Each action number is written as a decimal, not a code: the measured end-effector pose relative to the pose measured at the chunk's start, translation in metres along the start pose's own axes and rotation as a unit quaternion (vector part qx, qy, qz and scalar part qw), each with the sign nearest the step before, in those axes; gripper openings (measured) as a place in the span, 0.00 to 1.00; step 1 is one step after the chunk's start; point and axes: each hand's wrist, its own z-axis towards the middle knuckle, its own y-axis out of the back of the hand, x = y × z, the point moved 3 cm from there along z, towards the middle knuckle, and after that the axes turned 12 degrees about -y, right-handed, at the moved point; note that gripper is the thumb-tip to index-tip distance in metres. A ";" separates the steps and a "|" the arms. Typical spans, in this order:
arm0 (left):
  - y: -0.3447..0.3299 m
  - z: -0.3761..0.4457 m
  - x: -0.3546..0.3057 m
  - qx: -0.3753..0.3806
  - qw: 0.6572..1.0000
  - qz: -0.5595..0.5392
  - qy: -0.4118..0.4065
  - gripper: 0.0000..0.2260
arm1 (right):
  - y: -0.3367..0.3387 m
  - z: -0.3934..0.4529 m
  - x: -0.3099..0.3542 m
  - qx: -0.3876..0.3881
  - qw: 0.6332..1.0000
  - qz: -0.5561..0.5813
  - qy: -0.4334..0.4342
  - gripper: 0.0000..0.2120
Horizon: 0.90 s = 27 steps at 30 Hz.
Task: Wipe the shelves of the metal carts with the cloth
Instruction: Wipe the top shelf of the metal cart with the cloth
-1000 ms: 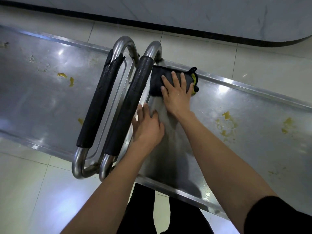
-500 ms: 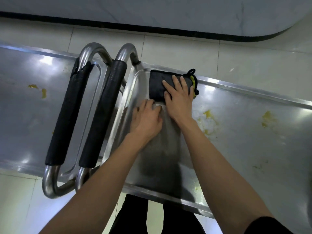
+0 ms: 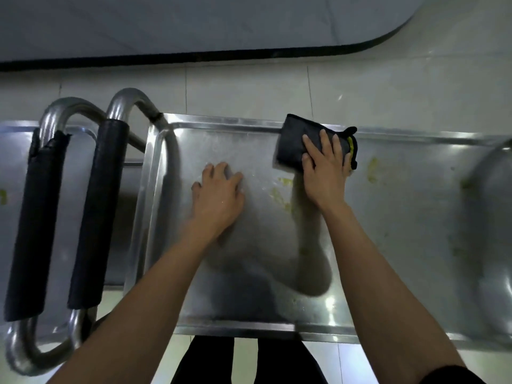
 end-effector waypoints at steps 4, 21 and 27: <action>-0.010 -0.002 0.000 0.030 0.999 0.030 -0.009 0.24 | 0.001 0.002 -0.010 0.011 0.999 -0.038 0.000 0.22; -0.014 -0.094 0.096 -0.036 0.995 -0.039 0.079 0.20 | -0.091 -0.093 0.117 0.060 0.983 -0.106 0.138 0.25; -0.029 -0.099 0.099 -0.029 0.997 -0.041 0.064 0.25 | -0.124 -0.121 0.177 0.103 0.974 -0.087 0.182 0.26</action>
